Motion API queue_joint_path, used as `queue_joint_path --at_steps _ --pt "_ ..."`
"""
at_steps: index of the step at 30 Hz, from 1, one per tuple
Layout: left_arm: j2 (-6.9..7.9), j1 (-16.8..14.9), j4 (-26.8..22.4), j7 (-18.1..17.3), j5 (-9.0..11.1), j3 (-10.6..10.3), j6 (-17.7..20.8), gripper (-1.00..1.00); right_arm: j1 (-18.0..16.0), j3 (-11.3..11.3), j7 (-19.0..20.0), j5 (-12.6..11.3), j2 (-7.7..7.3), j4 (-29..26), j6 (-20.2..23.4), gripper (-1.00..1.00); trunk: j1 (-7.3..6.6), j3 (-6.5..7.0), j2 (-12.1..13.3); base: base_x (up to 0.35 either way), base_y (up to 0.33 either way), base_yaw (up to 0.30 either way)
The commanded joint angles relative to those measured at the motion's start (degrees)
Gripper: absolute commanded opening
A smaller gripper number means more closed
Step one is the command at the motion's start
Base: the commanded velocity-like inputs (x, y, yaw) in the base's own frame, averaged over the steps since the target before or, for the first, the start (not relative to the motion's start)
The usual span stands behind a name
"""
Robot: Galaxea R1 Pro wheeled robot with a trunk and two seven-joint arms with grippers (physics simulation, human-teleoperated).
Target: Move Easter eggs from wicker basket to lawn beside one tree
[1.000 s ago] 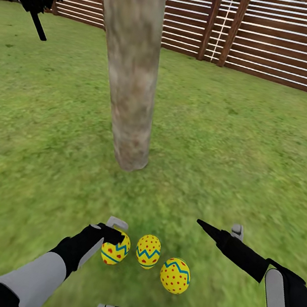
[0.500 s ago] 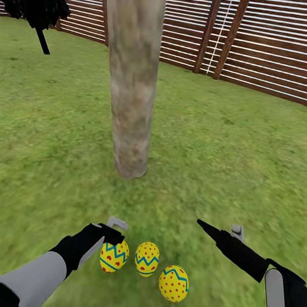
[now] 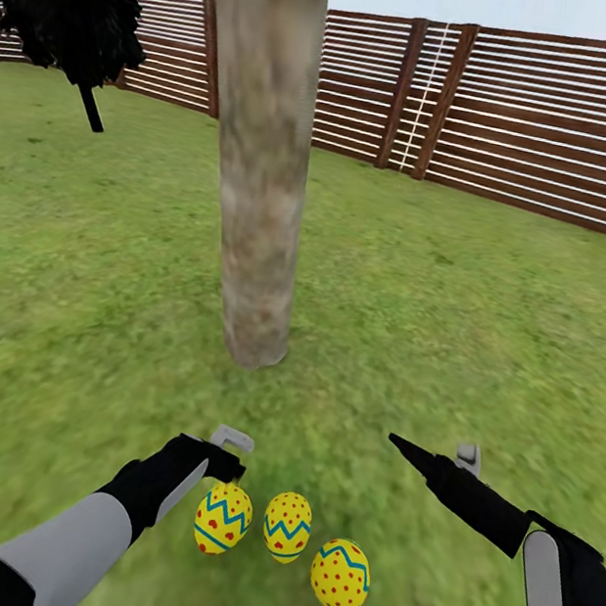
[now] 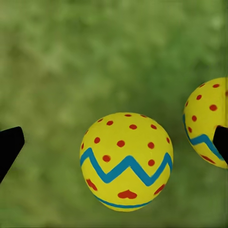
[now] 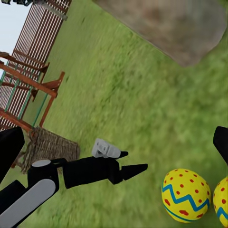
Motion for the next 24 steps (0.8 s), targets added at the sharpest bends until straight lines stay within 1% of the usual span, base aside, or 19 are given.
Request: queue_joint_path --at_steps 1,8,17,24 --pt "0.04 0.0 -0.1 0.2 0.6 -0.2 0.4 1.00 0.0 -0.1 0.4 0.3 0.00 0.0 0.2 1.00 -0.03 0.18 0.0 0.000 0.000 0.000" --pt "0.01 -0.1 -0.2 0.1 0.6 -0.2 1.0 1.00 0.0 0.0 0.3 0.4 0.08 0.2 0.2 1.00 -0.21 1.74 0.1 0.000 0.000 0.000" --pt "-0.04 -0.2 -0.2 0.2 0.6 -0.2 2.9 1.00 0.0 -0.1 0.3 0.4 0.09 0.5 0.2 1.00 -0.45 3.73 0.2 0.000 0.000 0.000" --pt "-0.04 -0.2 -0.2 0.2 0.6 -0.2 3.3 1.00 0.0 -0.1 0.3 0.5 0.09 0.6 0.2 1.00 -0.63 5.28 0.3 0.000 0.000 0.000"
